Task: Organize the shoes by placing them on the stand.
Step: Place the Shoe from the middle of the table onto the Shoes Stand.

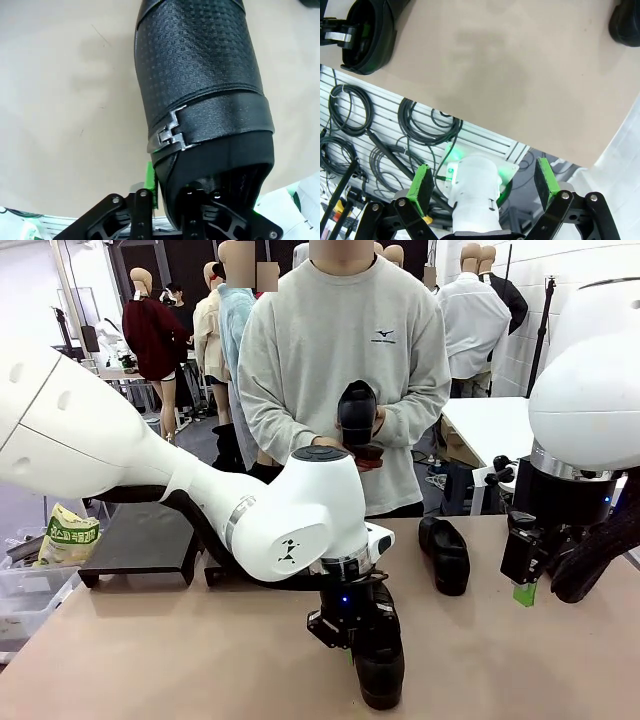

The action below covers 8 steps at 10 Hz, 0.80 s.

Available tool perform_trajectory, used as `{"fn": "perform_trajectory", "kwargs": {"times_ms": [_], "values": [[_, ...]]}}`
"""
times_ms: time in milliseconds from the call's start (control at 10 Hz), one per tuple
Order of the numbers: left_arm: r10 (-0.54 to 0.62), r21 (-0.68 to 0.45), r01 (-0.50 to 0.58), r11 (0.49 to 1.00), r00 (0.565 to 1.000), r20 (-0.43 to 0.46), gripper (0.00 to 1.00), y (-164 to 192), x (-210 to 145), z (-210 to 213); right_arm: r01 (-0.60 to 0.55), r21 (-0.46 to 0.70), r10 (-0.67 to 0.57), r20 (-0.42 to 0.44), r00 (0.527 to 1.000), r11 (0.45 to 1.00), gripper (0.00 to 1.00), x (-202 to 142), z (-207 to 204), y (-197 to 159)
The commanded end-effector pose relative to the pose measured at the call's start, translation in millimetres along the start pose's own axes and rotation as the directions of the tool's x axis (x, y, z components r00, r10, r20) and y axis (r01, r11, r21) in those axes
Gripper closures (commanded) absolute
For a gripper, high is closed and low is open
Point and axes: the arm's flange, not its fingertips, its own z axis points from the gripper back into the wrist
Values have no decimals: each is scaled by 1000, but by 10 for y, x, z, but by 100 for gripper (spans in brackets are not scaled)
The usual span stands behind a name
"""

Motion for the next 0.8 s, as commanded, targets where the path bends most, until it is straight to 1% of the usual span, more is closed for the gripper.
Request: {"fn": "perform_trajectory", "kwargs": {"times_ms": [0,400,500,600,700], "values": [[-15,-1,15,1000,1000,-11,100,-11,-6,57,5,22,-5,0,1000,1000,0,-1,-2,24],[-14,-18,13,1000,1000,-23,100,39,-62,178,5,22,-5,0,1000,1000,0,-1,-2,24],[-8,-47,8,999,1000,-3,100,127,-130,341,5,22,-5,0,1000,1000,0,-1,-2,24],[-1,-89,0,996,1000,-6,100,283,-223,565,5,22,-5,0,1000,1000,0,-1,-2,24],[-60,-163,55,985,998,-25,100,480,-301,824,5,22,-5,0,1000,1000,0,-1,-2,24]]}}
